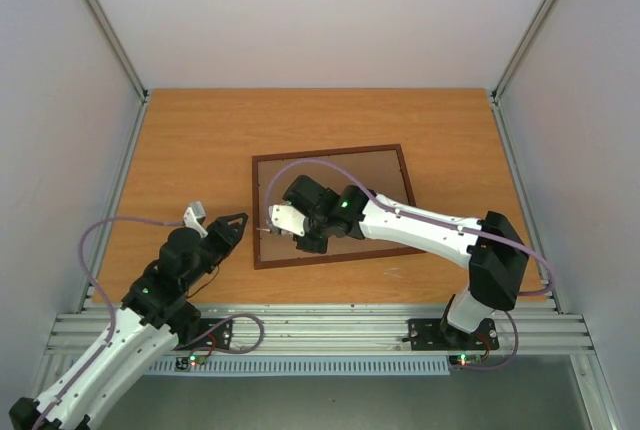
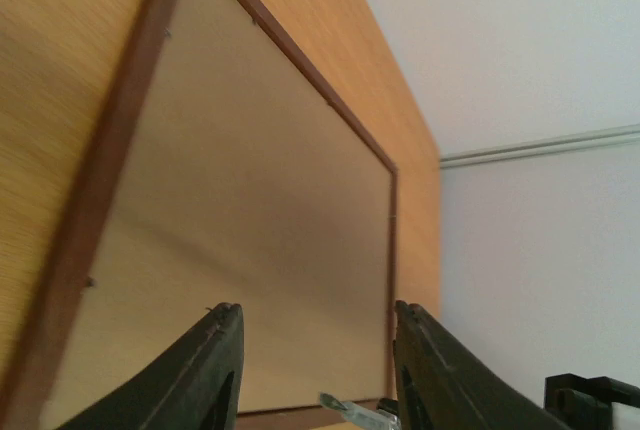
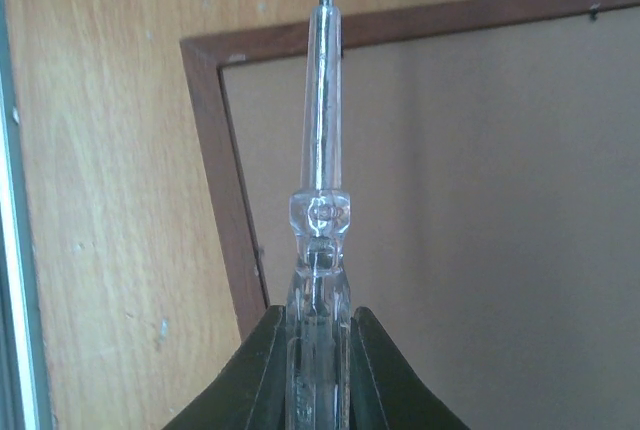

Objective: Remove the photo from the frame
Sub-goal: Adjust the screwdriver, then release the photo frame item from the photo frame.

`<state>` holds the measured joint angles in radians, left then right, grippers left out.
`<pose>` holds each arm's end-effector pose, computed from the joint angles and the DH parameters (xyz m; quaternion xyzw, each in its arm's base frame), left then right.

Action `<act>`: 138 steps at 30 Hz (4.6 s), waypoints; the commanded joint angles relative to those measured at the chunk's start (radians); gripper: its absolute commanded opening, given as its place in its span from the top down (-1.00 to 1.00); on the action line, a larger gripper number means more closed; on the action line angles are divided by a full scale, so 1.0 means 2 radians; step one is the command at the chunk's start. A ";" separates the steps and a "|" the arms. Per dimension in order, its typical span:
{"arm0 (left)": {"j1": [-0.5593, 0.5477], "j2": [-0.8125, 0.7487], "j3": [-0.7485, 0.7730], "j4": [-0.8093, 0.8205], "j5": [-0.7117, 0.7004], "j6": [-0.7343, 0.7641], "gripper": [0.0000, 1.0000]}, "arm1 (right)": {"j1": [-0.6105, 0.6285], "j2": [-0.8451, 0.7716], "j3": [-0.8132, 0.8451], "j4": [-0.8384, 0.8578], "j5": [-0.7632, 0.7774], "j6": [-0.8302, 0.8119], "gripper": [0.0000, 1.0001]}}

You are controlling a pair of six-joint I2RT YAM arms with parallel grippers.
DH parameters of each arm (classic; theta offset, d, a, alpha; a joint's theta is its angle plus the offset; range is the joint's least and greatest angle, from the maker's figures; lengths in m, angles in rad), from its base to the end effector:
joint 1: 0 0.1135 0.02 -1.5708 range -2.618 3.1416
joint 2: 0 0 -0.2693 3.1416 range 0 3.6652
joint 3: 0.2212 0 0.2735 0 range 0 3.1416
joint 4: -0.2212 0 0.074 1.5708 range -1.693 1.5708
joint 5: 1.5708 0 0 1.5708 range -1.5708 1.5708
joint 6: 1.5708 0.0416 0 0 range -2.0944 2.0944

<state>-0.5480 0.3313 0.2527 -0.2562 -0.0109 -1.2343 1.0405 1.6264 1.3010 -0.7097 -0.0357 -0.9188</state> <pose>0.1242 -0.0753 0.2020 -0.2772 0.7664 -0.4479 0.3676 0.1838 0.3165 0.2546 -0.8032 0.5334 0.0333 0.2631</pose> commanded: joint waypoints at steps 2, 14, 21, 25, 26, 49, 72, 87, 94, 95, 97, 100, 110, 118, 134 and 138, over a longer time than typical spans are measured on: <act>0.006 0.049 0.076 -0.134 -0.082 0.107 0.07 | -0.009 0.031 0.014 -0.028 0.047 -0.052 0.98; 0.113 0.324 0.154 -0.087 0.061 0.256 -0.21 | -0.010 0.027 -0.045 0.059 0.085 -0.122 0.98; 0.124 0.454 0.208 -0.061 0.102 0.296 -0.27 | -0.009 0.033 -0.072 0.111 0.109 -0.157 0.98; 0.125 0.514 0.231 -0.052 0.117 0.307 -0.26 | -0.009 0.048 -0.074 0.113 0.118 -0.167 0.98; 0.125 0.525 0.235 -0.050 0.119 0.310 -0.26 | -0.009 0.051 -0.074 0.114 0.116 -0.167 0.98; 0.065 0.612 0.263 -0.055 0.157 0.379 0.79 | -0.009 0.079 -0.067 0.069 0.118 -0.159 0.98; 0.073 0.536 0.195 -0.007 0.182 0.310 0.39 | 0.005 0.101 -0.069 0.025 0.116 -0.124 0.98; 0.079 0.541 0.155 0.021 0.224 0.297 0.48 | 0.006 0.119 -0.043 0.010 0.069 -0.118 0.98; 0.079 0.534 0.144 0.026 0.229 0.293 0.60 | 0.005 0.144 -0.009 -0.023 0.066 -0.109 0.98; 0.079 0.532 0.143 0.026 0.228 0.293 0.61 | 0.005 0.146 -0.008 -0.024 0.070 -0.109 0.98; 0.079 0.529 0.142 0.025 0.227 0.292 0.61 | 0.004 0.147 -0.010 -0.026 0.075 -0.105 0.98; 0.079 0.527 0.141 0.023 0.226 0.293 0.62 | -0.002 0.143 -0.012 -0.031 0.076 -0.099 0.98; 0.079 0.529 0.137 0.025 0.225 0.291 0.64 | -0.013 0.134 -0.011 -0.036 0.077 -0.092 0.98; 0.079 0.535 0.137 0.031 0.226 0.289 0.65 | -0.022 0.122 -0.013 -0.040 0.072 -0.092 0.98; 0.079 0.538 0.134 0.037 0.235 0.287 0.70 | -0.023 0.151 0.010 -0.041 0.061 -0.089 0.98; 0.079 0.537 0.132 0.038 0.236 0.286 0.70 | -0.023 0.155 0.016 -0.043 0.056 -0.089 0.98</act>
<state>-0.3874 1.4048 0.5400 -0.2134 0.4412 -0.6552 1.0012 1.9087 1.3025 -0.7746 0.0856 -1.1080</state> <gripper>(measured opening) 0.149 0.153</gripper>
